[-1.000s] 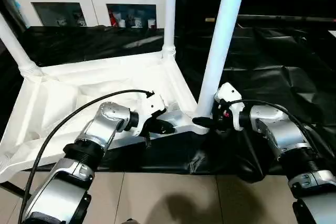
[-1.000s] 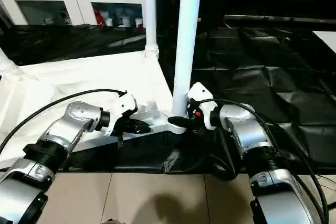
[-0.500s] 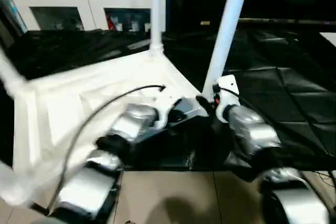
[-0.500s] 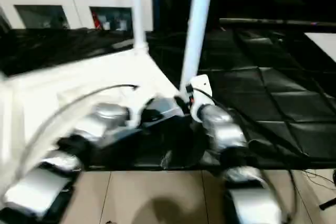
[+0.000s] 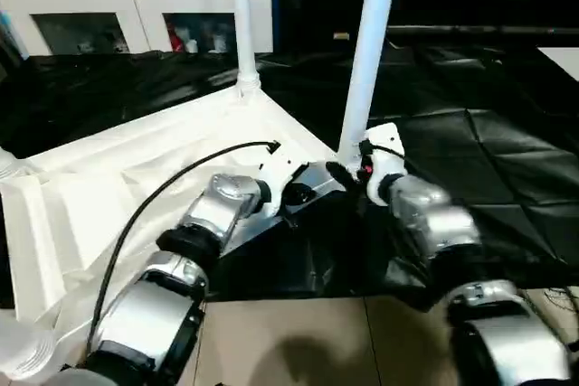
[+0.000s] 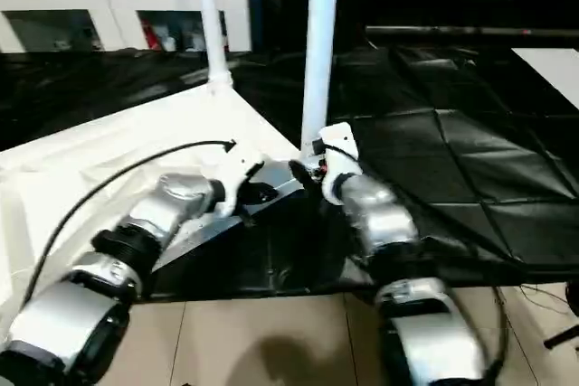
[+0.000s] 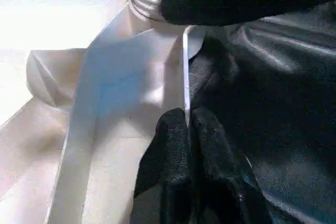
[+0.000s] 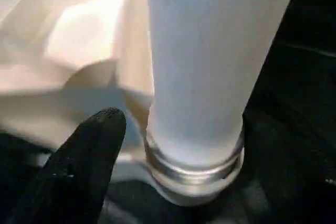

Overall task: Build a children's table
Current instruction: Rotate leg to tighten

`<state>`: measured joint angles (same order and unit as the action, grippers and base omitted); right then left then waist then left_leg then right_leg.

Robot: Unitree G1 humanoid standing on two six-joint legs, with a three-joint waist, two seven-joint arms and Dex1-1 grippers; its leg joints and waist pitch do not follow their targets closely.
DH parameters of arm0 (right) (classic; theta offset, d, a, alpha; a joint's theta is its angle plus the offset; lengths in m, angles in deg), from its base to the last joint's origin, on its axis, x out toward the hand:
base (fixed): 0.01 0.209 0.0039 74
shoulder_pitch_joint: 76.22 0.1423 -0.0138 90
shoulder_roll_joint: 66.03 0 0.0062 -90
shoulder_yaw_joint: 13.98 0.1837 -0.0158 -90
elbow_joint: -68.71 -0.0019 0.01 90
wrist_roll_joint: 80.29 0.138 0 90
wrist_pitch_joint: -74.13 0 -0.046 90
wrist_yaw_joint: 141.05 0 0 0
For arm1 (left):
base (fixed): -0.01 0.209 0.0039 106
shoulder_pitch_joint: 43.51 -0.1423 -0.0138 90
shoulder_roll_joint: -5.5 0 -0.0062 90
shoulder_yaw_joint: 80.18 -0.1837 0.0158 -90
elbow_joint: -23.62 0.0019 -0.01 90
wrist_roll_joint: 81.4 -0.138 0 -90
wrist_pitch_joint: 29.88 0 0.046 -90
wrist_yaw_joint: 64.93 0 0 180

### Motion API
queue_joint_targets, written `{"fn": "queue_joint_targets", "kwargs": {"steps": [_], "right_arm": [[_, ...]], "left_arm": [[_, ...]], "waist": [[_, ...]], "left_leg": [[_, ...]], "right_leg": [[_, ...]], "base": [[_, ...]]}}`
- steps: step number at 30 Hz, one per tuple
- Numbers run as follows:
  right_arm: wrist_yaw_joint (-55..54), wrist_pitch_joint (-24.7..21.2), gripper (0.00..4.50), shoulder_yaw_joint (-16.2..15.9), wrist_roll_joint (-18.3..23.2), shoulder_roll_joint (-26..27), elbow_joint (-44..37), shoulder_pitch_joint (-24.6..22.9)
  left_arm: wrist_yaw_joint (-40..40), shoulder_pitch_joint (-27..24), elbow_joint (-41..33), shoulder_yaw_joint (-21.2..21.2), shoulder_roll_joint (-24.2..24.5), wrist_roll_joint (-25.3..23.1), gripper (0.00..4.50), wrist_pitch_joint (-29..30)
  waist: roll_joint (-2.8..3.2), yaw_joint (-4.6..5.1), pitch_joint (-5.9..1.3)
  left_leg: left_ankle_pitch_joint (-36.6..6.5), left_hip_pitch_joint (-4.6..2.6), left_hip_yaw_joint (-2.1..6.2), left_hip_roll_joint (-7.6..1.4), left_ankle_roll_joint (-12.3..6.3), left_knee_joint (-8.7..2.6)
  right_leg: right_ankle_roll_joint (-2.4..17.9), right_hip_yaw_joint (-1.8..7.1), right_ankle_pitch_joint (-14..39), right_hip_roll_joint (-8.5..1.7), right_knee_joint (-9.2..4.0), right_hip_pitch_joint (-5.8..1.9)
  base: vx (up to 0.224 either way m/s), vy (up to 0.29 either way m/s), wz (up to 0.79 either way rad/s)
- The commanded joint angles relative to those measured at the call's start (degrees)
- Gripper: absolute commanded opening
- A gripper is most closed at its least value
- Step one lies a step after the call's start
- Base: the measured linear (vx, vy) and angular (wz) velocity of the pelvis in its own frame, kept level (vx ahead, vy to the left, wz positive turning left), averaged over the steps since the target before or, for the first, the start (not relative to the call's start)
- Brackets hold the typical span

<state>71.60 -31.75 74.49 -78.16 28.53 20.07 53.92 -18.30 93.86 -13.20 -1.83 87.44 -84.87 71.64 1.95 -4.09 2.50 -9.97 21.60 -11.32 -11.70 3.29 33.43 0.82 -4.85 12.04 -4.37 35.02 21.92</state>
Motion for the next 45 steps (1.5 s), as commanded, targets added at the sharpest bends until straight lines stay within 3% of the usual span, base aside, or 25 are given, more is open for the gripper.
{"fn": "queue_joint_targets", "kwargs": {"steps": [1, 6, 11, 13, 16, 21, 32, 34, 36, 37, 38, 41, 45], "right_arm": [[8.47, -0.39, 4.27, -2.68, 1.04, -1.36, -3.07, -0.50], [22.78, 1.19, 4.46, -6.41, 1.80, -8.96, -8.58, -2.75], [26.51, 0.69, 4.46, -7.15, 2.44, -10.76, -9.65, -3.36], [29.01, 0.69, 4.12, -7.88, 2.30, -11.53, -9.52, -3.82], [29.83, 1.13, 4.02, -8.74, 1.48, -11.94, -9.27, -4.29], [30.25, 1.87, 3.48, -10.39, -0.08, -12.95, -8.52, -4.92], [29.22, 0.25, 2.80, -7.64, 3.16, -11.00, -8.78, -5.65], [23.31, -0.15, 2.77, -5.66, 3.74, -8.06, -7.70, -6.39], [19.28, -0.41, 2.76, -4.69, 3.50, -6.42, -6.51, -6.36], [11.09, -0.41, 2.76, -2.94, 2.76, -3.31, -4.13, -6.12], [9.69, -0.51, 2.75, -2.55, 2.77, -2.72, -3.79, -6.09], [-5.79, 1.24, 2.75, 2.43, 4.03, 5.01, -1.73, -6.00], [-11.25, 2.06, 2.75, 2.74, 2.98, 8.03, -1.50, -5.91]], "left_arm": [[4.68, -1.48, -0.89, -1.96, 2.06, -0.55, 0.00, -0.50], [16.27, -4.58, -6.71, -3.94, 6.37, 0.89, 0.00, -0.80], [20.23, -6.16, -10.04, -4.27, 7.62, 2.28, 0.00, -0.12], [23.44, -7.82, -13.30, -5.20, 8.73, 3.30, 0.00, 1.00], [23.12, -8.06, -13.25, -5.15, 8.84, 3.05, 0.00, 0.64], [23.31, -8.56, -14.48, -5.01, 9.35, 2.88, 0.00, 1.30], [21.95, -8.90, -15.78, -4.45, 9.10, 3.60, 0.00, 2.34], [17.77, -8.56, -14.50, -3.92, 7.61, 2.72, 0.00, 2.39], [14.83, -8.11, -13.27, -3.67, 6.66, 1.96, 0.00, 2.28], [8.93, -7.03, -10.67, -3.32, 4.78, 0.49, 0.00, 1.99], [7.98, -6.83, -10.26, -3.27, 4.41, 0.30, 0.00, 2.04], [-2.02, -4.55, -6.17, -2.70, -0.13, -1.14, 0.00, 3.62], [-5.56, -3.75, -5.03, -3.45, -2.41, -2.19, 0.00, 4.08]], "waist": [[-0.43, -0.64, -3.92], [-0.32, -1.27, -3.91], [-0.31, -1.92, -3.68], [-0.43, -1.98, -3.69], [-0.47, -2.30, -3.79], [-0.57, -2.26, -3.82], [-0.54, -2.34, -3.98], [-0.87, -2.24, -3.89], [-0.72, -2.02, -3.74], [-0.68, -1.96, -3.68], [-0.60, -1.69, -3.51], [-0.46, -1.01, -3.21], [-0.62, -0.83, -3.27]], "left_leg": [[-5.60, -0.55, 1.19, -1.87, -5.18, -3.03], [-6.08, -0.72, 1.03, -2.34, -6.27, -2.86], [-8.13, -0.92, 0.98, -2.52, -4.59, -3.08], [-7.98, -0.86, 1.04, -2.54, -4.28, -3.15], [-6.89, -0.87, 0.91, -2.36, -4.17, -2.97], [-6.69, -0.83, 1.01, -2.36, -3.97, -2.98], [-5.43, -0.73, 1.00, -2.27, -4.99, -2.75], [-5.77, -0.73, 0.97, -2.32, -4.83, -2.83], [-6.48, -0.86, 1.05, -2.25, -3.91, -3.00], [-7.53, -0.88, 1.09, -2.18, -3.15, -3.08], [-8.32, -1.03, 0.89, -2.11, -2.83, -3.12], [-13.01, -1.54, 1.27, -2.18, 0.41, -3.79], [-12.86, -1.41, 1.33, -2.07, 0.18, -3.88]], "right_leg": [[14.49, 2.82, -3.45, -4.38, -3.23, -3.18], [15.60, 2.82, -3.71, -4.51, -2.99, -2.66], [15.33, 2.89, 0.25, -4.54, -3.23, -2.42], [15.22, 2.89, 0.72, -4.60, -3.19, -2.48], [15.01, 2.96, -0.06, -4.50, -3.13, -2.45], [14.68, 2.88, 0.38, -4.51, -3.08, -2.49], [14.84, 2.85, -0.97, -4.42, -2.89, -2.54], [14.84, 2.88, -0.39, -4.49, -3.04, -2.44], [14.59, 2.89, 1.78, -4.51, -3.25, -2.26], [14.07, 2.87, 4.05, -4.51, -3.47, -2.39], [13.80, 3.02, 5.25, -4.42, -3.78, -2.04], [11.87, 3.15, 12.96, -4.76, -4.62, -1.88], [10.80, 3.19, 12.65, -4.69, -4.84, -1.98]], "base": [[0.000, 0.000, 0.00], [0.000, 0.000, 0.00], [0.000, 0.000, 0.00], [0.000, 0.000, 0.00], [0.000, 0.000, 0.00], [0.000, 0.000, 0.00], [0.000, 0.000, 0.00], [0.000, 0.000, 0.00], [0.000, 0.000, 0.00], [0.000, 0.000, 0.00], [0.000, 0.000, 0.00], [0.000, 0.000, 0.00], [0.000, 0.000, 0.00]]}}
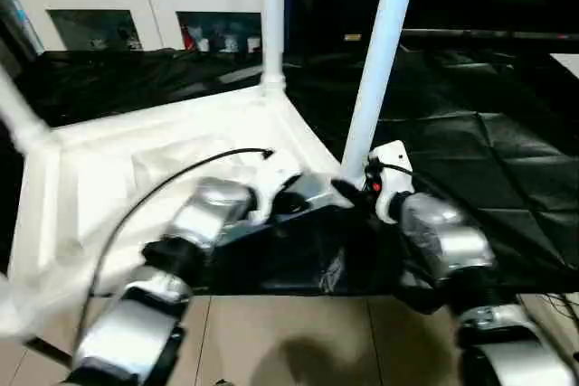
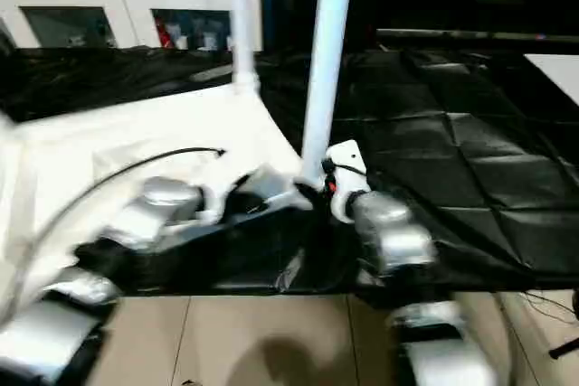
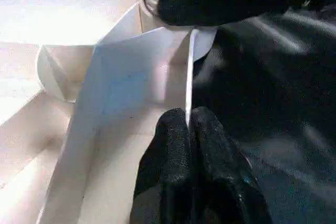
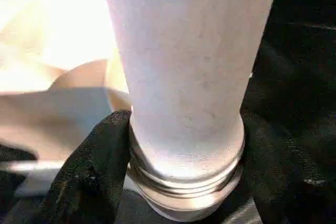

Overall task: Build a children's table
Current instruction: Rotate leg to tighten

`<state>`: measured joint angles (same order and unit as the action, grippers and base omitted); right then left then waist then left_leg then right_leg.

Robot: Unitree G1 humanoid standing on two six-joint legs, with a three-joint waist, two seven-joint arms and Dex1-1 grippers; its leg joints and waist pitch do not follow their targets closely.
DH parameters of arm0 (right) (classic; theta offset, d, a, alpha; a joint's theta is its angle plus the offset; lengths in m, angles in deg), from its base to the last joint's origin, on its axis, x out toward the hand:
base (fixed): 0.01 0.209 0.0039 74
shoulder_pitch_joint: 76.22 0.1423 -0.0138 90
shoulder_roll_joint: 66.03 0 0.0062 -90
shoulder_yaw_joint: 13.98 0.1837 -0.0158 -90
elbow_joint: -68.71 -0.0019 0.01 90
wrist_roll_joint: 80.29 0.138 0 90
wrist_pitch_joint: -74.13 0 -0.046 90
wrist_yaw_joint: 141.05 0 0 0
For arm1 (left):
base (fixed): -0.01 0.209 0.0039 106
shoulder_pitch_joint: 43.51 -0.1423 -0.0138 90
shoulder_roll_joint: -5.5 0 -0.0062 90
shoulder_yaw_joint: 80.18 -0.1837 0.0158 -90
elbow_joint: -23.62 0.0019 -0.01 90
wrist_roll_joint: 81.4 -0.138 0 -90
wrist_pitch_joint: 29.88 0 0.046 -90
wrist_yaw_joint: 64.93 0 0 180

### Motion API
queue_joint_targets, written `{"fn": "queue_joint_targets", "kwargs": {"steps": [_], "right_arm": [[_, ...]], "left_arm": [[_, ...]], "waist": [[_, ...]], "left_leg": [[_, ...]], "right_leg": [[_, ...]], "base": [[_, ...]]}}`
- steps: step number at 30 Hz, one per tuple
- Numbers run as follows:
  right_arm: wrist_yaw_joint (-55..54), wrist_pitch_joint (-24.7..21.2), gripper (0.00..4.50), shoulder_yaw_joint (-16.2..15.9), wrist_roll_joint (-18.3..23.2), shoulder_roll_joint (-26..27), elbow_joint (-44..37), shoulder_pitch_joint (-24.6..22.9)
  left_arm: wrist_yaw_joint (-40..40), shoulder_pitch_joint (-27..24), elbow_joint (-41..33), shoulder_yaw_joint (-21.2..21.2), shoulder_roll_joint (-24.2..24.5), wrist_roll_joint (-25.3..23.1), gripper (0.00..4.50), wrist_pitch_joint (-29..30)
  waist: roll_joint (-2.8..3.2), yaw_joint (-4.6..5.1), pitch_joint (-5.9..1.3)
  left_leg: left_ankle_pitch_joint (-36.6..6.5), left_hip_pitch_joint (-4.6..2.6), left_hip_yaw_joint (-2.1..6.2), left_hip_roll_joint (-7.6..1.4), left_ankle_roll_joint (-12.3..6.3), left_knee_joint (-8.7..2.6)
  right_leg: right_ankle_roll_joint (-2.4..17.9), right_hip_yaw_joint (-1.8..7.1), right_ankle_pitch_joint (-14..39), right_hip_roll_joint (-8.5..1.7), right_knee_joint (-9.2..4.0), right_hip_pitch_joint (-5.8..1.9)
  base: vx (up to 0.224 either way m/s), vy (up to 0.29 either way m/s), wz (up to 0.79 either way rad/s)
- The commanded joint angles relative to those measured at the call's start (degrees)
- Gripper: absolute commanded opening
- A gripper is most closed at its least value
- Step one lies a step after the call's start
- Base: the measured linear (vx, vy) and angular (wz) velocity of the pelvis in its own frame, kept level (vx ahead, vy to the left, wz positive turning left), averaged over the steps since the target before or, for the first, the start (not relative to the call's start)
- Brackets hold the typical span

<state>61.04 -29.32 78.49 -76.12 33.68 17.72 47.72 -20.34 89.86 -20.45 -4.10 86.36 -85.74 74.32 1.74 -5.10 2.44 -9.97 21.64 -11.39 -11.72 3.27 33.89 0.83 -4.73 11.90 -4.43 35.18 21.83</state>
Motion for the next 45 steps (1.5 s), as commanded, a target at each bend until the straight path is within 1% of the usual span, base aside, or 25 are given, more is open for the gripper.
{"fn": "queue_joint_targets", "kwargs": {"steps": [1, 5, 7, 8, 10, 12, 13, 14, 15, 17, 18, 19, 21, 24, 25, 27, 28, 29, 31, 37, 38, 39, 41, 43, 45], "right_arm": [[-3.19, 0.15, 2.75, -1.61, 0.07, 4.63, 1.27, 0.72], [-4.73, 1.47, 2.75, -2.69, -1.41, 6.74, 1.96, 1.65], [-1.18, 3.27, 2.75, -3.54, -1.22, 6.29, 0.86, 1.53], [-1.18, 3.27, 3.09, -3.54, -1.22, 6.29, 0.86, 1.53], [1.32, 3.77, 3.44, -3.78, -0.52, 5.29, -0.14, 1.38], [8.04, 3.25, 3.44, -4.79, 0.36, 1.88, -2.00, 1.52], [10.15, 2.71, 3.50, -5.10, 0.61, 0.81, -2.49, 1.58], [11.63, 2.46, 3.72, -5.45, 0.58, -0.02, -2.83, 1.61], [15.94, 2.58, 3.72, -6.95, -0.10, -2.83, -3.88, 1.52], [22.79, 3.31, 3.84, -8.91, -0.97, -7.52, -5.38, 1.22], [25.04, 3.36, 3.84, -9.26, -0.88, -8.98, -5.86, 1.11], [28.97, 3.42, 3.84, -9.79, -0.73, -11.70, -6.53, 0.99], [30.97, 3.72, 3.84, -10.10, -0.82, -13.16, -6.83, 0.92], [33.03, 3.99, 3.84, -10.00, -1.05, -14.68, -6.66, 1.19], [34.01, 4.61, 3.84, -10.13, -1.65, -15.47, -6.26, 1.45], [34.28, 4.70, 3.84, -10.17, -1.76, -15.58, -6.21, 1.47], [34.28, 4.70, 3.72, -10.17, -1.76, -15.58, -6.21, 1.47], [35.69, 4.32, 3.60, -11.20, -1.46, -16.09, -6.64, 1.17], [37.64, 4.46, 3.50, -12.94, -1.95, -16.74, -7.09, 0.47], [38.25, 5.35, 3.04, -13.45, -2.87, -16.65, -6.58, -0.03], [38.38, 5.57, 2.97, -13.56, -3.02, -16.71, -6.38, -0.01], [38.41, 5.63, 2.89, -13.59, -3.05, -16.73, -6.32, 0.00], [38.21, 5.40, 2.79, -13.49, -2.69, -16.72, -6.17, 0.05], [37.26, 4.43, 2.71, -11.87, -0.78, -15.74, -6.01, -0.23], [36.81, 4.18, 2.69, -11.33, -0.29, -15.28, -6.00, -0.37]], "left_arm": [[-5.00, 0.66, 2.92, -1.65, -2.57, -2.11, 0.00, 0.87], [-5.65, 1.33, 4.42, -2.19, -3.91, -2.96, 0.00, -0.61], [-4.45, 1.51, 4.74, -2.24, -3.74, -2.84, 0.00, -1.49], [-4.45, 1.51, 4.74, -2.24, -3.74, -2.84, 0.00, -1.49], [-2.99, 1.27, 4.42, -2.45, -3.15, -2.72, 0.00, -1.64], [1.09, 0.58, 3.26, -3.09, -1.40, -2.67, 0.00, -1.93], [2.31, 0.41, 2.94, -3.33, -0.86, -2.67, 0.00, -1.94], [3.31, 0.31, 2.78, -3.51, -0.47, -2.69, 0.00, -2.08], [5.90, -0.01, 2.27, -4.09, 0.74, -2.80, 0.00, -2.28], [10.24, -0.60, 1.43, -4.94, 2.78, -2.75, 0.00, -3.08], [11.54, -0.81, 1.01, -5.18, 3.44, -2.67, 0.00, -3.01], [14.58, -1.23, 0.00, -5.72, 4.97, -2.41, 0.00, -3.11], [16.14, -1.44, -0.54, -6.01, 5.85, -2.32, 0.00, -3.22], [19.70, -2.09, -1.95, -6.49, 7.44, -1.85, 0.00, -3.46], [23.33, -2.93, -3.98, -7.24, 9.03, -1.47, 0.00, -2.53], [24.11, -3.15, -4.54, -7.46, 9.42, -1.44, 0.00, -2.16], [24.11, -3.15, -4.54, -7.46, 9.42, -1.44, 0.00, -2.16], [24.37, -3.40, -5.08, -7.39, 9.74, -1.42, 0.00, -2.05], [23.93, -3.55, -5.27, -7.04, 10.01, -1.59, 0.00, -2.32], [23.55, -3.55, -5.81, -6.78, 10.28, -1.48, 0.00, -1.98], [23.60, -3.52, -5.92, -6.76, 10.34, -1.44, 0.00, -1.86], [23.60, -3.51, -5.93, -6.75, 10.35, -1.44, 0.00, -1.84], [23.48, -3.45, -5.89, -6.65, 10.31, -1.40, 0.00, -1.83], [22.27, -3.17, -5.34, -5.94, 9.73, -1.12, 0.00, -1.80], [21.61, -3.09, -5.05, -5.61, 9.45, -1.00, 0.00, -1.76]], "waist": [[-0.29, 0.26, -3.21], [-0.33, 0.14, -3.15], [-0.43, 0.11, -3.04], [-0.37, 0.14, -3.06], [-0.45, 0.13, -3.12], [-0.61, 0.06, -3.23], [-0.60, -0.02, -3.45], [-0.51, -0.01, -3.53], [-0.57, 0.00, -3.58], [-0.67, -0.37, -3.94], [-0.63, -0.41, -3.92], [-0.26, -0.41, -3.95], [-0.54, -0.43, -3.90], [-0.35, -0.35, -3.59], [-0.27, -0.40, -3.57], [-0.21, -0.45, -3.44], [-0.17, -0.50, -3.47], [-0.11, -0.55, -3.44], [-0.27, -0.59, -3.49], [-0.32, -0.67, -3.66], [-0.11, -0.63, -3.64], [-0.17, -0.60, -3.64], [-0.23, -0.60, -3.64], [-0.28, -0.61, -3.67], [-0.26, -0.64, -3.60]], "left_leg": [[-12.31, -1.33, 1.31, -1.98, 0.06, -4.29], [-12.98, -1.42, 1.36, -1.84, -0.21, -4.38], [-13.58, -1.34, 1.39, -1.85, -0.29, -4.45], [-13.68, -1.34, 1.46, -1.93, -0.30, -4.55], [-13.56, -1.32, 1.46, -1.92, -0.49, -4.52], [-12.61, -1.03, 1.45, -1.84, -1.35, -4.39], [-10.83, -0.88, 1.46, -1.89, -1.99, -4.20], [-8.89, -0.85, 1.32, -1.91, -2.67, -3.99], [-8.05, -0.77, 1.35, -1.88, -3.00, -3.96], [-4.92, -0.47, 1.24, -1.80, -5.09, -3.35], [-4.58, -0.42, 1.18, -1.86, -5.63, -3.31], [-3.89, -0.39, 1.14, -1.85, -6.45, -3.09], [-4.77, -0.42, 1.06, -1.87, -7.11, -3.05], [-7.94, -0.73, 1.08, -2.18, -5.92, -3.41], [-9.10, -0.95, 1.12, -2.27, -4.96, -3.51], [-9.50, -0.92, 1.15, -2.42, -4.03, -3.71], [-9.67, -1.07, 1.12, -2.41, -3.69, -3.70], [-10.31, -1.11, 1.12, -2.38, -3.19, -3.76], [-10.13, -1.01, 1.16, -2.32, -3.09, -3.76], [-8.26, -0.88, 1.14, -2.21, -3.78, -3.53], [-8.28, -0.87, 1.16, -2.22, -3.80, -3.55], [-8.43, -0.90, 1.14, -2.22, -3.83, -3.56], [-8.46, -0.87, 1.14, -2.19, -3.90, -3.53], [-8.39, -0.90, 1.14, -2.19, -3.92, -3.51], [-8.84, -0.92, 1.15, -2.22, -3.86, -3.56]], "right_leg": [[10.73, 3.16, 11.84, -4.55, -5.01, -1.81], [9.97, 3.11, 13.20, -4.61, -5.25, -1.85], [9.70, 3.13, 13.95, -4.67, -5.40, -1.87], [9.66, 3.14, 14.10, -4.65, -5.32, -1.88], [9.68, 3.17, 13.67, -4.61, -5.26, -1.93], [9.91, 3.14, 11.78, -4.59, -5.04, -2.27], [10.36, 3.11, 8.94, -4.57, -4.66, -2.47], [11.26, 3.23, 5.49, -4.52, -4.28, -2.32], [11.74, 3.15, 4.12, -4.50, -4.13, -2.45], [13.14, 2.94, -2.35, -4.30, -3.27, -2.88], [13.43, 2.90, -3.47, -4.22, -3.15, -2.84], [14.19, 2.88, -5.30, -4.24, -2.92, -2.71], [14.86, 2.82, -5.08, -4.25, -3.01, -2.69], [15.05, 2.77, 0.94, -4.36, -3.64, -2.39], [14.92, 2.80, 3.34, -4.42, -3.86, -2.28], [14.83, 2.90, 4.64, -4.42, -3.86, -2.23], [14.76, 2.91, 4.81, -4.35, -3.87, -2.13], [14.76, 2.96, 4.90, -4.36, -3.87, -2.18], [14.56, 2.91, 4.34, -4.34, -3.81, -2.34], [14.71, 2.93, 2.29, -4.37, -3.57, -2.38], [14.79, 2.91, 2.03, -4.32, -3.56, -2.35], [14.82, 2.90, 2.04, -4.29, -3.59, -2.33], [14.91, 2.91, 1.92, -4.32, -3.57, -2.39], [14.95, 2.90, 1.93, -4.30, -3.56, -2.39], [14.87, 2.91, 2.70, -4.35, -3.68, -2.33]], "base": [[0.000, 0.000, 0.00], [0.000, 0.000, 0.00], [0.000, 0.000, 0.00], [0.000, 0.000, 0.00], [0.000, 0.000, 0.00], [0.000, 0.000, 0.00], [0.000, 0.000, 0.00], [0.000, 0.000, 0.00], [0.000, 0.000, 0.00], [0.000, 0.000, 0.00], [0.000, 0.000, 0.00], [0.000, 0.000, 0.00], [0.000, 0.000, 0.00], [0.000, 0.000, 0.00], [0.000, 0.000, 0.00], [0.000, 0.000, 0.00], [0.000, 0.000, 0.00], [0.000, 0.000, 0.00], [0.000, 0.000, 0.00], [0.000, 0.000, 0.00], [0.000, 0.000, 0.00], [0.000, 0.000, 0.00], [0.000, 0.000, 0.00], [0.000, 0.000, 0.00], [0.000, 0.000, 0.00]]}}
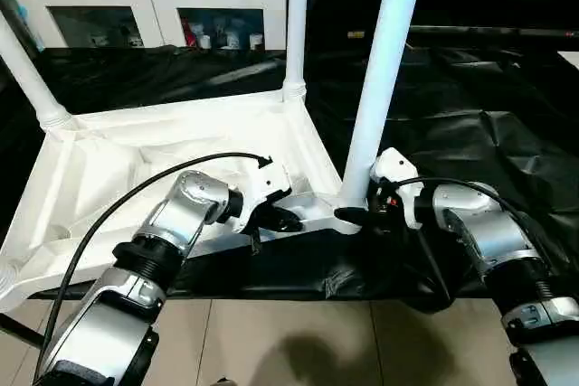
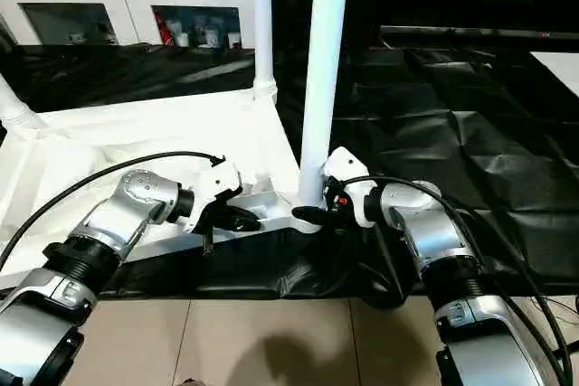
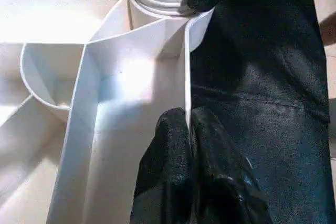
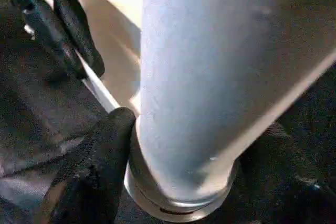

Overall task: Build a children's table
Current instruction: Rotate leg to tighten

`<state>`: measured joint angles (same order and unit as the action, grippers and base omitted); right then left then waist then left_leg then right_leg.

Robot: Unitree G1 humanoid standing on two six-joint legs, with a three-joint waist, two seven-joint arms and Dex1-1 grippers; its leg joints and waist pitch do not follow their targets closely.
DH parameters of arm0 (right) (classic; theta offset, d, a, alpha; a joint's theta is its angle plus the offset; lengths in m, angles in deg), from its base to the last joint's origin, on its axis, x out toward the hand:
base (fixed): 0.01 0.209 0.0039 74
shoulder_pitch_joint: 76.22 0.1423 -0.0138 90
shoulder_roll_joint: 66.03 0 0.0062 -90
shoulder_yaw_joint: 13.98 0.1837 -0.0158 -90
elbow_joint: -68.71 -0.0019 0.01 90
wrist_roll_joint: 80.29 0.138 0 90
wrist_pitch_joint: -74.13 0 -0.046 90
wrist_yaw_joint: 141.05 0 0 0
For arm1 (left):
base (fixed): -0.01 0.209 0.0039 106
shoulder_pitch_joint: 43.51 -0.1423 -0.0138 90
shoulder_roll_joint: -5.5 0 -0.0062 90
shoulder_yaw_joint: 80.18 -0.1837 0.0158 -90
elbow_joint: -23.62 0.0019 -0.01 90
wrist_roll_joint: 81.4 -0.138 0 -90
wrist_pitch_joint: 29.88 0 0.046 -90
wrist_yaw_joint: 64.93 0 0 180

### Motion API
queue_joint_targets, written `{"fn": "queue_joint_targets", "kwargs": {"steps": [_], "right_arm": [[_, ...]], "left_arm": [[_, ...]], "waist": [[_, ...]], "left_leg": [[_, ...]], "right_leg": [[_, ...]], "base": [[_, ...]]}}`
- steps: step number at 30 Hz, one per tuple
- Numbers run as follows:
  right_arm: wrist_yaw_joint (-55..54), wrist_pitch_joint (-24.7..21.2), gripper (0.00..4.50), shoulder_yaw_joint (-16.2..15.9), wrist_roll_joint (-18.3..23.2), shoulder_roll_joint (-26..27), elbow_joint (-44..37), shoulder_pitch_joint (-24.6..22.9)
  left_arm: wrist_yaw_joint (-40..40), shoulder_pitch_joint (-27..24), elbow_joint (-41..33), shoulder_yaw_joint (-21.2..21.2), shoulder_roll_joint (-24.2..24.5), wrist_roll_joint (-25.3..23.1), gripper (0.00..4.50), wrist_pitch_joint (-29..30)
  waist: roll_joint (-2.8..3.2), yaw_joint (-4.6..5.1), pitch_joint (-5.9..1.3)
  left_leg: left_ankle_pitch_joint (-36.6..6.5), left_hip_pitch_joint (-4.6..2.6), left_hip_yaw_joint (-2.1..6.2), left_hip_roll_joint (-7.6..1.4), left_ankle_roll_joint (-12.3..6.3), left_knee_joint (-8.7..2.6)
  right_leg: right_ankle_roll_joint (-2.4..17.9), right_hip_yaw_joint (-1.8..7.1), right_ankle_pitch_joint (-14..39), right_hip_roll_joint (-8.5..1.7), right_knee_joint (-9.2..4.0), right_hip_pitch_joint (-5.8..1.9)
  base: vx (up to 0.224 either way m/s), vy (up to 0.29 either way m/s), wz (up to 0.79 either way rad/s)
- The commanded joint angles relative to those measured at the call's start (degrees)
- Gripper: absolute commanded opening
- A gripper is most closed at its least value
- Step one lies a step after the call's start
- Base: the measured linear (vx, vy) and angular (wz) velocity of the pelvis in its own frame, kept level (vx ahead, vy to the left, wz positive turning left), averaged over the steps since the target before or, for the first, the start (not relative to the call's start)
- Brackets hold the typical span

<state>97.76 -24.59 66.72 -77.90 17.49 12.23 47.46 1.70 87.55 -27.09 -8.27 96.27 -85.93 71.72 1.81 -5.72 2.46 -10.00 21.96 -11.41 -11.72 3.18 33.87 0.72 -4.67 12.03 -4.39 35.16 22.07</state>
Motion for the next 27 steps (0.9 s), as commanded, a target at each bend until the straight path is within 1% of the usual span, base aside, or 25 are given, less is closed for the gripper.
{"fn": "queue_joint_targets", "kwargs": {"steps": [1, 2, 3, 4, 5, 6, 7, 8, 9, 10, 11, 12, 13, 14, 15, 16, 17, 18, 19, 20, 21, 23, 24, 26, 27], "right_arm": [[-2.63, -1.58, 2.69, 2.00, 2.45, 2.72, 0.01, -0.48], [-2.63, -1.58, 2.69, 2.00, 2.45, 2.72, 0.01, -0.48], [-6.34, -2.40, 2.68, 2.92, 2.30, 4.40, 1.06, -0.48], [-13.37, -4.14, 2.67, 4.56, 2.00, 7.51, 2.89, -0.43], [-16.12, -4.89, 2.67, 5.18, 1.90, 8.72, 3.53, -0.40], [-21.30, -5.34, 2.67, 6.29, 1.55, 10.60, 4.83, -0.22], [-24.69, -5.53, 2.67, 6.99, 1.30, 11.79, 5.69, -0.06], [-32.42, -5.77, 2.66, 8.81, 1.14, 14.62, 7.87, 0.55], [-34.87, -5.73, 2.66, 9.36, 1.14, 15.62, 8.57, 0.79], [-38.93, -5.70, 2.66, 10.42, 1.43, 17.53, 9.74, 1.27], [-41.40, -5.96, 2.65, 11.46, 2.27, 19.33, 10.49, 1.79], [-42.13, -6.14, 2.65, 11.85, 2.63, 20.15, 10.75, 2.05], [-42.48, -5.90, 2.65, 11.42, 2.36, 21.00, 10.97, 2.37], [-42.65, -5.54, 2.65, 10.78, 1.55, 21.89, 11.14, 2.72], [-42.49, -5.26, 2.65, 10.35, 1.11, 22.19, 11.19, 2.88], [-41.74, -3.99, 2.65, 9.27, -0.10, 22.59, 11.09, 3.22], [-41.27, -3.33, 2.65, 9.11, -0.34, 22.66, 10.83, 3.33], [-41.01, -2.92, 2.97, 9.13, -0.40, 22.71, 10.63, 3.39], [-40.77, -2.63, 3.16, 9.42, -0.09, 22.84, 10.42, 3.51], [-39.77, -2.11, 3.29, 9.63, 0.43, 22.44, 9.93, 3.72], [-38.69, -1.78, 3.29, 9.38, 0.42, 21.87, 9.72, 3.81], [-36.36, -1.73, 3.54, 8.95, 0.54, 20.44, 9.17, 4.02], [-35.62, -1.87, 3.66, 8.85, 0.67, 19.99, 8.91, 4.07], [-28.34, -2.68, 3.72, 7.60, 1.12, 16.54, 6.47, 4.17], [-28.34, -2.68, 3.72, 7.60, 1.12, 16.54, 6.47, 4.17]], "left_arm": [[-3.41, -0.36, 2.73, -0.29, -1.78, -0.58, 0.00, 1.26], [-3.41, -0.36, 2.73, -0.29, -1.78, -0.58, 0.00, 1.26], [-6.78, 0.19, 4.04, 0.62, -2.98, -0.71, 0.00, 1.65], [-13.09, 1.26, 6.46, 2.17, -5.17, -0.96, 0.00, 2.58], [-15.56, 1.69, 7.39, 2.75, -6.04, -1.06, 0.00, 3.03], [-19.25, 2.40, 8.78, 3.67, -7.44, -1.04, 0.00, 3.83], [-21.54, 2.85, 9.66, 4.26, -8.32, -1.00, 0.00, 4.34], [-25.76, 3.77, 11.36, 5.04, -10.28, -1.03, 0.00, 4.53], [-27.23, 4.13, 11.99, 5.31, -11.02, -1.02, 0.00, 4.58], [-29.53, 4.78, 13.04, 5.65, -12.34, -1.03, 0.00, 4.53], [-30.76, 5.29, 13.73, 5.74, -13.39, -1.03, 0.00, 4.26], [-31.04, 5.49, 13.93, 5.70, -13.83, -1.03, 0.00, 4.03], [-31.03, 5.71, 13.99, 5.56, -14.43, -1.01, 0.00, 3.73], [-31.06, 6.01, 14.23, 5.47, -15.10, -1.10, 0.00, 3.31], [-31.04, 6.12, 14.31, 5.37, -15.31, -1.22, 0.00, 3.08], [-31.02, 6.47, 14.86, 5.03, -15.47, -1.66, 0.00, 2.15], [-30.88, 6.62, 15.14, 4.97, -15.43, -1.76, 0.00, 1.63], [-30.79, 6.74, 15.37, 4.98, -15.40, -1.80, 0.00, 1.27], [-30.84, 6.92, 15.81, 5.07, -15.37, -1.82, 0.00, 0.91], [-29.65, 6.90, 16.20, 4.74, -14.94, -1.97, 0.00, -0.30], [-28.82, 6.76, 16.11, 4.60, -14.61, -1.92, 0.00, -0.58], [-26.66, 6.29, 15.59, 4.25, -13.82, -1.75, 0.00, -1.64], [-25.95, 6.12, 15.42, 4.17, -13.58, -1.66, 0.00, -2.04], [-21.55, 5.30, 14.68, 3.31, -11.60, -1.70, 0.00, -3.30], [-21.55, 5.30, 14.68, 3.31, -11.60, -1.70, 0.00, -3.30]], "waist": [[-0.35, 0.14, -3.57], [-0.36, 0.08, -3.51], [-0.40, 0.18, -3.50], [-0.37, 0.37, -3.33], [-0.40, 0.52, -3.20], [-0.36, 0.46, -3.14], [-0.43, 0.65, -2.90], [-0.11, 0.89, -2.70], [-0.11, 0.89, -2.70], [-0.36, 1.39, -2.46], [-0.13, 1.58, -2.55], [-0.20, 1.52, -2.68], [-0.12, 1.44, -2.74], [-0.01, 1.40, -2.77], [-0.08, 1.43, -2.80], [0.05, 1.36, -2.89], [-0.02, 1.39, -2.87], [-0.09, 1.29, -2.89], [-0.11, 1.26, -2.91], [-0.26, 1.18, -2.89], [-0.22, 1.15, -2.89], [-0.30, 1.10, -2.93], [-0.48, 1.16, -3.01], [-0.40, 1.31, -3.10], [-0.47, 1.33, -3.10]], "left_leg": [[-9.23, -1.20, 1.08, -2.16, -3.67, -3.56], [-9.86, -1.30, 1.16, -2.18, -3.26, -3.64], [-10.05, -1.32, 1.15, -2.19, -3.00, -3.68], [-10.78, -1.44, 1.16, -2.10, -2.42, -3.81], [-12.19, -1.71, 1.18, -1.99, -1.50, -3.95], [-13.25, -1.91, 1.26, -2.08, -1.02, -4.05], [-14.85, -1.98, 1.37, -2.00, -0.21, -4.26], [-16.16, -1.96, 1.49, -1.91, 0.52, -4.47], [-16.16, -1.96, 1.49, -1.91, 0.52, -4.47], [-19.62, -2.38, 1.81, -1.77, 1.68, -4.77], [-20.04, -2.34, 1.95, -1.66, 1.84, -4.92], [-19.72, -2.33, 2.03, -1.70, 1.75, -4.98], [-19.38, -2.38, 2.01, -1.66, 1.50, -4.98], [-18.74, -2.30, 1.90, -1.64, 0.95, -4.97], [-18.46, -2.20, 1.83, -1.58, 0.81, -4.95], [-18.02, -2.19, 1.83, -1.60, 0.56, -4.94], [-17.85, -2.16, 1.73, -1.51, 0.37, -4.89], [-17.28, -2.08, 1.72, -1.53, 0.12, -4.88], [-16.78, -2.03, 1.70, -1.53, -0.16, -4.88], [-16.23, -1.95, 1.65, -1.51, -0.51, -4.89], [-16.28, -1.93, 1.65, -1.48, -0.66, -4.84], [-15.82, -1.75, 1.72, -1.49, -1.03, -4.88], [-14.73, -1.44, 1.79, -1.49, -1.41, -4.91], [-13.54, -1.46, 1.66, -1.58, -1.97, -4.74], [-13.23, -1.37, 1.66, -1.54, -2.24, -4.69]], "right_leg": [[14.98, 2.87, 3.28, -4.35, -3.72, -2.52], [14.77, 2.84, 4.75, -4.41, -3.93, -2.46], [14.66, 2.89, 5.23, -4.42, -3.95, -2.43], [14.33, 2.92, 6.95, -4.40, -4.22, -2.23], [13.80, 2.93, 9.85, -4.40, -4.58, -2.06], [13.49, 2.96, 11.82, -4.64, -4.86, -2.00], [12.37, 2.96, 15.48, -4.65, -5.24, -1.95], [11.27, 2.99, 18.39, -4.64, -5.50, -1.88], [11.27, 2.99, 18.39, -4.64, -5.50, -1.88], [9.35, 2.86, 24.00, -4.62, -6.15, -1.66], [8.54, 2.99, 24.63, -4.66, -6.42, -1.74], [8.41, 3.09, 23.99, -4.71, -6.38, -1.80], [8.38, 3.22, 23.06, -4.60, -6.40, -1.71], [8.93, 3.45, 20.13, -4.47, -6.22, -1.64], [9.05, 3.48, 19.31, -4.42, -6.18, -1.66], [9.42, 3.51, 17.86, -4.44, -6.00, -1.72], [9.46, 3.52, 17.39, -4.37, -6.06, -1.70], [9.68, 3.57, 16.45, -4.43, -5.97, -1.83], [9.92, 3.57, 15.76, -4.42, -5.88, -1.90], [9.97, 3.55, 15.57, -4.46, -5.89, -1.97], [9.91, 3.56, 15.93, -4.54, -5.94, -1.99], [9.42, 3.51, 16.85, -4.62, -5.97, -2.13], [9.34, 3.46, 16.09, -4.57, -5.76, -2.37], [10.24, 3.50, 13.10, -4.44, -5.50, -2.25], [10.53, 3.42, 12.49, -4.38, -5.45, -2.41]], "base": [[0.000, 0.000, 0.00], [0.000, 0.000, 0.00], [0.000, 0.000, 0.00], [0.000, 0.000, 0.00], [0.000, 0.000, 0.00], [0.000, 0.000, 0.00], [0.000, 0.000, 0.00], [0.000, 0.000, 0.00], [0.000, 0.000, 0.00], [0.000, 0.000, 0.00], [0.000, 0.000, 0.00], [0.000, 0.000, 0.00], [0.000, 0.000, 0.00], [0.000, 0.000, 0.00], [0.000, 0.000, 0.00], [0.000, 0.000, 0.00], [0.000, 0.000, 0.00], [0.000, 0.000, 0.00], [0.000, 0.000, 0.00], [0.000, 0.000, 0.00], [0.000, 0.000, 0.00], [0.000, 0.000, 0.00], [0.000, 0.000, 0.00], [0.000, 0.000, 0.00], [0.000, 0.000, 0.00]]}}
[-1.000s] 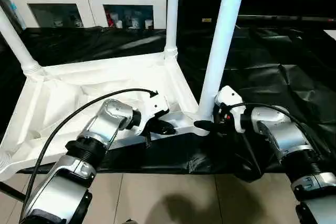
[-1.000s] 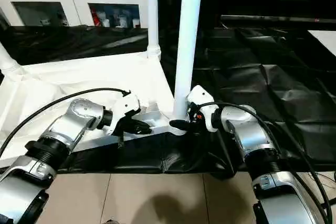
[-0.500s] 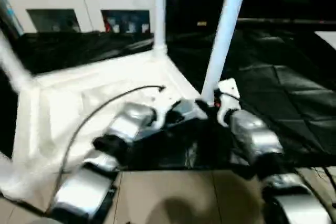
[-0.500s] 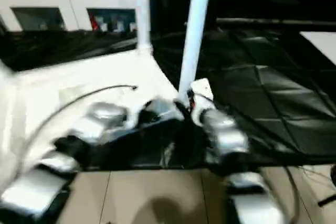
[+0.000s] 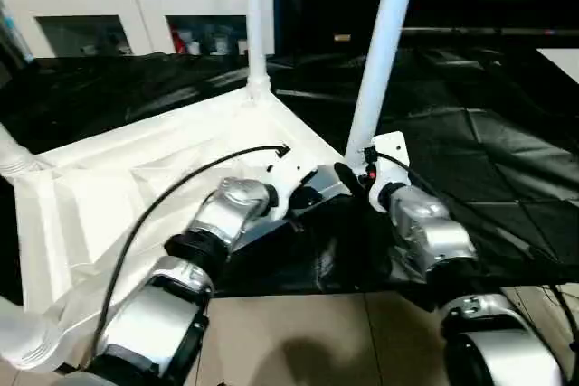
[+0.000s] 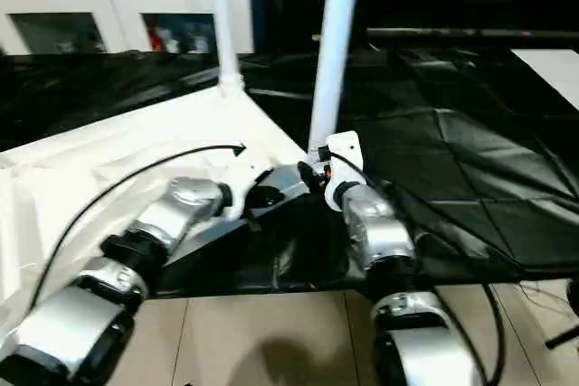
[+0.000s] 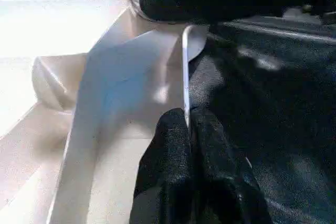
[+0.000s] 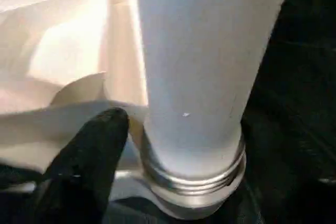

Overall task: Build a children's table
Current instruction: Rotate leg to tighten

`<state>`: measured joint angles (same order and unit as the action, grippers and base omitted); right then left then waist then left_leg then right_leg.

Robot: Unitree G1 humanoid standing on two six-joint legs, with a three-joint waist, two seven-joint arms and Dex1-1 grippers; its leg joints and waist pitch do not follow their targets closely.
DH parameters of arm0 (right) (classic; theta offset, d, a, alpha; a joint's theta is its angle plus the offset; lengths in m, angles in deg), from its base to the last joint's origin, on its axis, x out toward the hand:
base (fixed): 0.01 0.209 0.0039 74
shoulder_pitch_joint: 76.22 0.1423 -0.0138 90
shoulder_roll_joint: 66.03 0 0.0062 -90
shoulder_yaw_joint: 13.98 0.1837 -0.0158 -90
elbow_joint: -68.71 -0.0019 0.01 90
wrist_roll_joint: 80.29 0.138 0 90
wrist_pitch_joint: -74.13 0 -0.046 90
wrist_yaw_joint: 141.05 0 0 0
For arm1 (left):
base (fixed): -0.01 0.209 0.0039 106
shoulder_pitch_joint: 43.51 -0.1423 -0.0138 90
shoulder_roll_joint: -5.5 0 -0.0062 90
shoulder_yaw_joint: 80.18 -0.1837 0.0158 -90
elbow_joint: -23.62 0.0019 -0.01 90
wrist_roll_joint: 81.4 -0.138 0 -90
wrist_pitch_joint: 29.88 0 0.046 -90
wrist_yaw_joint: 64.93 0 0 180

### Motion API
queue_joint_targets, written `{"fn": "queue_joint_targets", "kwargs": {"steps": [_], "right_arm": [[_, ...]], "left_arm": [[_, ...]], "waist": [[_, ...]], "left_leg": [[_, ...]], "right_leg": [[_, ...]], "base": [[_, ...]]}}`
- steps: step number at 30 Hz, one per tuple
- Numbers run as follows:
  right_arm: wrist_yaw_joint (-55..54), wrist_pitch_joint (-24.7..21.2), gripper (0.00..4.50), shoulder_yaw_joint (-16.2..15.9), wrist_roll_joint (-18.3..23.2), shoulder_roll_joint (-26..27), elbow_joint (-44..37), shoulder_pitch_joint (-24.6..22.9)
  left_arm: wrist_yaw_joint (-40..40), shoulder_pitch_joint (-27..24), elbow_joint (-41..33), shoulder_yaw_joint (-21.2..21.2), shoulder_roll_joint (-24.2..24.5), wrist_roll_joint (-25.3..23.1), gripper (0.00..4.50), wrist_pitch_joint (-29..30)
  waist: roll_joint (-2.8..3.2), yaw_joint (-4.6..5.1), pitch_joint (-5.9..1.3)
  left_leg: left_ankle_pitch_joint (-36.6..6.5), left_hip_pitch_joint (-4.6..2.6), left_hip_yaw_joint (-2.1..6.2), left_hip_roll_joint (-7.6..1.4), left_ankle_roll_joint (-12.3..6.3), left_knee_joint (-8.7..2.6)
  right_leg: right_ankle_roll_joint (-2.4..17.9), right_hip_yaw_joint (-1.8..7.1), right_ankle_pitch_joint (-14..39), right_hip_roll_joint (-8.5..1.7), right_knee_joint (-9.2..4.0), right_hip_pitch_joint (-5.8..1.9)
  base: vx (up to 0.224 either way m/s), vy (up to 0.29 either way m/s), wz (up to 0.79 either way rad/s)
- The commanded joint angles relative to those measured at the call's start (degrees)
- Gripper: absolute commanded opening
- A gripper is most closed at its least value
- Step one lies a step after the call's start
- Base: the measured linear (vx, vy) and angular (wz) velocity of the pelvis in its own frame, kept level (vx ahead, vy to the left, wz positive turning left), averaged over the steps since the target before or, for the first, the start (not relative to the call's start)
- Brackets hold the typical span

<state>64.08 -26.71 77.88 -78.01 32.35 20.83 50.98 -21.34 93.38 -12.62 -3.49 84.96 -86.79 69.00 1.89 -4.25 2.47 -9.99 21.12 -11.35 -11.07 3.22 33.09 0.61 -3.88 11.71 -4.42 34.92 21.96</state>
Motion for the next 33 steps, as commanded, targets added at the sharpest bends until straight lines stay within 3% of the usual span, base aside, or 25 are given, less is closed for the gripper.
{"fn": "queue_joint_targets", "kwargs": {"steps": [1, 8, 12, 17, 18, 20, 26, 33], "right_arm": [[10.93, -0.52, 3.72, -5.19, 0.98, -1.15, -3.95, 0.23], [30.25, -1.42, 3.72, -9.34, 1.79, -12.09, -10.26, -2.67], [35.43, -2.50, 3.72, -10.81, 2.25, -15.21, -11.86, -3.68], [39.87, -3.86, 3.72, -13.14, 1.65, -17.33, -13.49, -4.73], [40.31, -3.80, 3.56, -13.56, 1.19, -17.56, -13.54, -4.93], [40.10, -3.24, 3.45, -14.10, 0.27, -17.50, -12.95, -5.04], [39.91, -4.67, 2.83, -13.69, 1.62, -17.26, -13.28, -4.53], [40.54, -4.59, 2.56, -14.24, 1.78, -17.07, -13.80, -5.62]], "left_arm": [[3.64, -1.03, -0.23, -1.87, 1.07, -0.93, 0.00, -0.73], [19.42, -4.65, -6.13, -4.15, 7.51, 1.04, 0.00, -3.30], [24.48, -6.09, -9.09, -4.77, 9.83, 2.01, 0.00, -2.35], [26.36, -7.10, -11.46, -4.79, 11.57, 2.28, 0.00, -1.71], [26.49, -7.25, -11.78, -4.79, 11.66, 2.33, 0.00, -1.57], [26.30, -7.26, -11.63, -4.62, 11.81, 2.26, 0.00, -1.68], [26.40, -7.73, -12.76, -4.36, 12.27, 2.46, 0.00, -0.93], [25.65, -8.36, -13.41, -4.33, 12.35, 2.55, 0.00, -0.37]], "waist": [[-0.61, -0.16, -3.29], [-0.54, -0.68, -3.61], [-0.37, -1.21, -3.56], [-0.47, -1.48, -3.28], [-0.71, -1.46, -3.29], [-0.62, -1.52, -3.27], [-0.83, -1.55, -3.43], [-0.97, -1.54, -3.37]], "left_leg": [[-11.68, -0.32, 1.54, -2.18, -2.80, -3.72], [-6.96, -0.20, 1.20, -2.52, -6.51, -2.92], [-7.80, -0.67, 1.05, -2.80, -6.34, -2.93], [-10.17, -0.75, 1.15, -2.89, -4.04, -3.28], [-10.11, -0.72, 1.09, -2.83, -3.95, -3.26], [-9.76, -0.69, 1.10, -2.72, -3.69, -3.20], [-8.07, -0.62, 1.08, -2.70, -4.30, -3.06], [-8.04, -0.55, 1.08, -2.65, -4.43, -3.05]], "right_leg": [[11.17, 2.68, 10.14, -4.39, -4.83, -2.51], [15.08, 2.51, -0.43, -4.18, -3.44, -2.72], [16.21, 2.57, 0.37, -4.23, -3.51, -2.36], [15.27, 2.65, 4.66, -4.32, -3.74, -2.32], [15.19, 2.67, 4.89, -4.33, -3.78, -2.37], [14.79, 2.72, 5.62, -4.41, -3.86, -2.35], [14.84, 2.67, 3.80, -4.30, -3.56, -2.37], [14.29, 2.67, 5.25, -4.31, -3.69, -2.36]], "base": [[0.000, 0.000, 0.00], [0.000, 0.000, 0.00], [0.000, 0.000, 0.00], [0.000, 0.000, 0.00], [0.000, 0.000, 0.00], [0.000, 0.000, 0.00], [0.000, 0.000, 0.00], [0.000, 0.000, 0.00]]}}
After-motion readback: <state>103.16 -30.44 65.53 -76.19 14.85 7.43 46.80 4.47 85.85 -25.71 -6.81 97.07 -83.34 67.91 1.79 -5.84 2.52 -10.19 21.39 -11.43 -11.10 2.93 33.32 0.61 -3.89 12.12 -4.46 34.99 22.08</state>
